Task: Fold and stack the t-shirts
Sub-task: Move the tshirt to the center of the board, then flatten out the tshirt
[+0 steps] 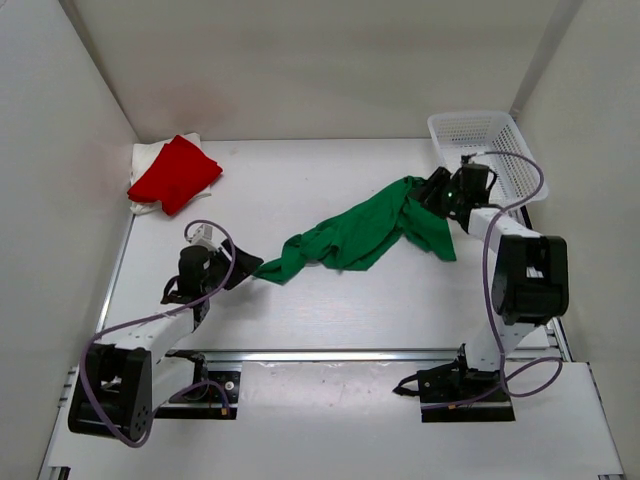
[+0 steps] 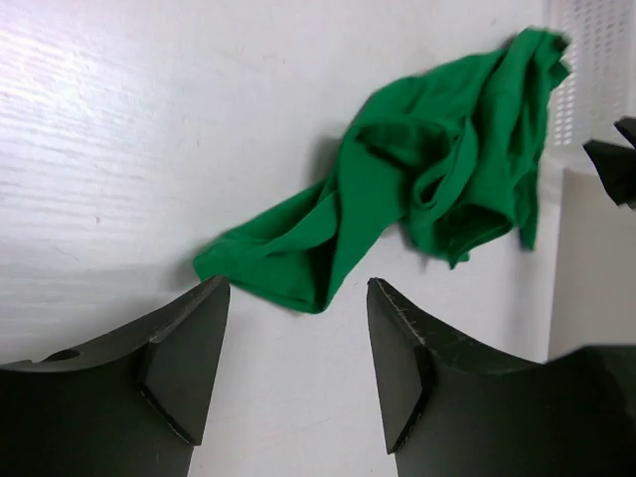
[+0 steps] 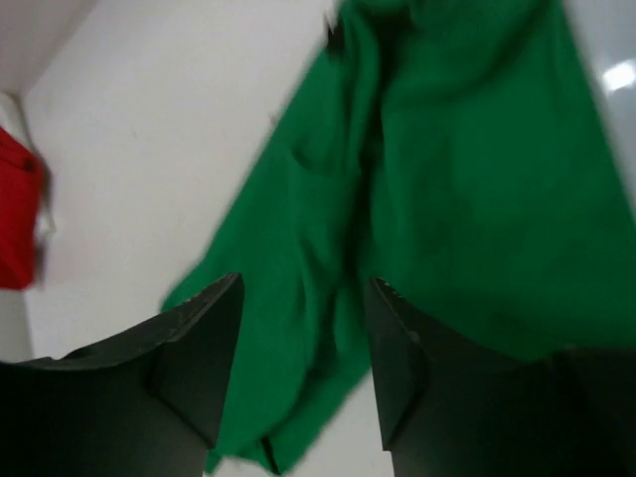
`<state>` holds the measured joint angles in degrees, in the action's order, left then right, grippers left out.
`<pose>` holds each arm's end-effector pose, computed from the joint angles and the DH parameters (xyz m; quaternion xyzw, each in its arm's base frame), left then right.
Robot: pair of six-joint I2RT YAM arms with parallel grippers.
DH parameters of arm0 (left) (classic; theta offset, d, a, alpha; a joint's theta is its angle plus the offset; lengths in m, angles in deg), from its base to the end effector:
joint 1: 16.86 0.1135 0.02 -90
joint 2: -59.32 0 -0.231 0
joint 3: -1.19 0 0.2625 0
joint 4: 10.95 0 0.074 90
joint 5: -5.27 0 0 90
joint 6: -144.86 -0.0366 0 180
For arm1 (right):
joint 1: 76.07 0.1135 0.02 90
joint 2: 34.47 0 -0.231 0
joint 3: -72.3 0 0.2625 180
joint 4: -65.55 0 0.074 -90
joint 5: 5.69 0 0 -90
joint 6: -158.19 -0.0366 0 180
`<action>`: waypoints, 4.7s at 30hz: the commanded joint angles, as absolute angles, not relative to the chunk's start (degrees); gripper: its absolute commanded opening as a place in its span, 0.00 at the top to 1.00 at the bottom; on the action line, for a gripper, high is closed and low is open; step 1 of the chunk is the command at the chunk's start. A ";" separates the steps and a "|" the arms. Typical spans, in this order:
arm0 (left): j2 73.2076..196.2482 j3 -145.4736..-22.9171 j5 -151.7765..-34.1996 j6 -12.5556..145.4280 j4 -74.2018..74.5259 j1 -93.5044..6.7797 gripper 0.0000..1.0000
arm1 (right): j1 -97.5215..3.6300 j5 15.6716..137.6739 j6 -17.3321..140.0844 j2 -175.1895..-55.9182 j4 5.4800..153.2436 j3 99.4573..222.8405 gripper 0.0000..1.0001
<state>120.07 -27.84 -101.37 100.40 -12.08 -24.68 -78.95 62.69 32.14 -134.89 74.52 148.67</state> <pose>0.2208 -0.0409 0.1215 -0.2100 0.8365 -0.3325 0.3817 0.3923 -0.0062 0.1748 0.2033 0.8438 0.2917 0.4020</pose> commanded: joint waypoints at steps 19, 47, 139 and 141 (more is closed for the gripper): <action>141.58 -40.06 -90.88 95.64 -13.11 -44.46 0.44 | -43.12 77.80 44.73 -129.30 78.50 140.01 0.46; 126.66 -41.45 -77.29 93.10 -8.38 -40.46 0.47 | -54.11 89.40 58.87 -161.69 135.03 220.11 0.77; 132.90 -39.73 -89.46 99.59 -6.52 -40.50 0.87 | -69.04 72.72 38.48 -89.41 82.10 107.83 1.00; 131.32 -37.88 -86.41 99.50 -5.30 -43.21 0.91 | -69.04 72.62 39.01 -89.05 82.20 107.75 1.00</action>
<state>134.28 -40.76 -87.84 97.79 -5.46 -41.40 -69.33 71.93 37.25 -90.42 81.99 106.25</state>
